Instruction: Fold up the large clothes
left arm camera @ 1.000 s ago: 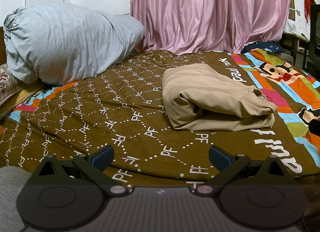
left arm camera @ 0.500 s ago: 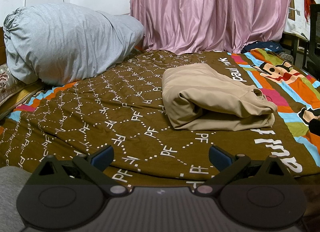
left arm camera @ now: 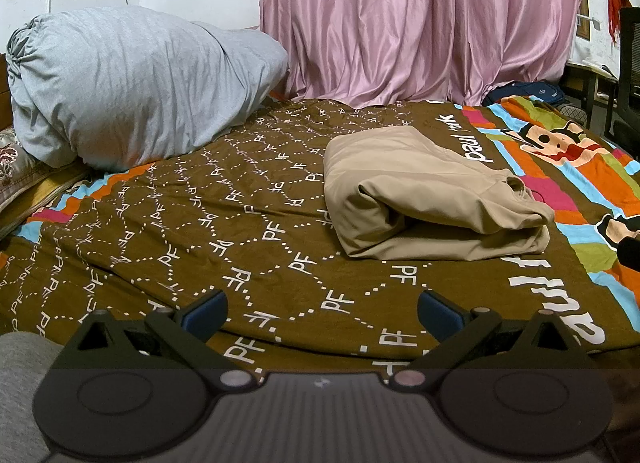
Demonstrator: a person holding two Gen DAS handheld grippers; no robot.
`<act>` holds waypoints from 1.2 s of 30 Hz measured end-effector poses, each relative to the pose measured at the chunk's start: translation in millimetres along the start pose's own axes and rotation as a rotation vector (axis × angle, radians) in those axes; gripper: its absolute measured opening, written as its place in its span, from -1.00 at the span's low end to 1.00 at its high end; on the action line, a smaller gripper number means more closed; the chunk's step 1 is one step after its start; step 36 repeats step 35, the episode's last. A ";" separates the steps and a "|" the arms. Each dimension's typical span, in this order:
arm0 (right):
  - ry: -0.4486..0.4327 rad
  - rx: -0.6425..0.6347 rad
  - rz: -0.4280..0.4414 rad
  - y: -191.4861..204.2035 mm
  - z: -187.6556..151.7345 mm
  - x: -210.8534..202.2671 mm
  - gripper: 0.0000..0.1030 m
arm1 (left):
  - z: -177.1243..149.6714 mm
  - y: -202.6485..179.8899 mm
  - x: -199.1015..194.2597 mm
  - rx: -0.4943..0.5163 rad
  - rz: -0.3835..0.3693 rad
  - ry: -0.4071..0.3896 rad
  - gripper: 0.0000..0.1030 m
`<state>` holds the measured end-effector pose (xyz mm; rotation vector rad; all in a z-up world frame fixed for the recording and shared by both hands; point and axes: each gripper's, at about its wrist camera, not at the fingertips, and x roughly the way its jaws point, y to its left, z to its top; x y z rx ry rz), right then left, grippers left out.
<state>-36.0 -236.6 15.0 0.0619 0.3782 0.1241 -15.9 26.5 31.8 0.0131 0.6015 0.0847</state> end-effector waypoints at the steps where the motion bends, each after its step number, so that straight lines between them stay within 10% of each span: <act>1: 0.000 0.001 0.000 0.0 -0.4 -0.1 0.99 | 0.2 -0.1 0.1 0.000 0.000 0.000 0.99; 36: 0.004 0.006 -0.001 1.0 -1.7 0.2 0.99 | 4.1 4.5 -2.5 0.057 -0.008 -0.017 0.99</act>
